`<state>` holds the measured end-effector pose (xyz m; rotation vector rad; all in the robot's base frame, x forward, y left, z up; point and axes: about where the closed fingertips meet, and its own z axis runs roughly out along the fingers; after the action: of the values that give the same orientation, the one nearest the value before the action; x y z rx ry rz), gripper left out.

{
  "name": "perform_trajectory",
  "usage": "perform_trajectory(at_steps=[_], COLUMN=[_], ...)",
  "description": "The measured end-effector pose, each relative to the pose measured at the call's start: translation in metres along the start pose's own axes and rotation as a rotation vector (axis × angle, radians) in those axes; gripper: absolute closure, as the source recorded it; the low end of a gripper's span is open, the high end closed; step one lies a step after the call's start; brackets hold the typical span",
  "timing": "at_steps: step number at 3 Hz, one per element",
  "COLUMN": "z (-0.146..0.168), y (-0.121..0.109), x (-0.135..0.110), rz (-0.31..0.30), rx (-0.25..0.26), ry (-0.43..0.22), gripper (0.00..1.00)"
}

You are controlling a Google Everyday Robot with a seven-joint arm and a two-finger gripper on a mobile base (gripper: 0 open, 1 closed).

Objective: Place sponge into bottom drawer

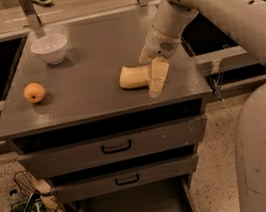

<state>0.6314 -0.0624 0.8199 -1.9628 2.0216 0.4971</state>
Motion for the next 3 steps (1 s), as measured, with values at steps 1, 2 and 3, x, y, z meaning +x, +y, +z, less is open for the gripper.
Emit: perform_trajectory(at_steps=[1,2,3], z=[0.0015,-0.0001,-0.0014], y=[-0.0028,-0.0038,-0.0034], x=[-0.0017,-0.0022,-0.0024], rz=[0.000,0.001,-0.003], rx=[0.020,0.061,0.089], ry=[0.021,0.022,0.016], gripper=[0.00,0.00,0.00])
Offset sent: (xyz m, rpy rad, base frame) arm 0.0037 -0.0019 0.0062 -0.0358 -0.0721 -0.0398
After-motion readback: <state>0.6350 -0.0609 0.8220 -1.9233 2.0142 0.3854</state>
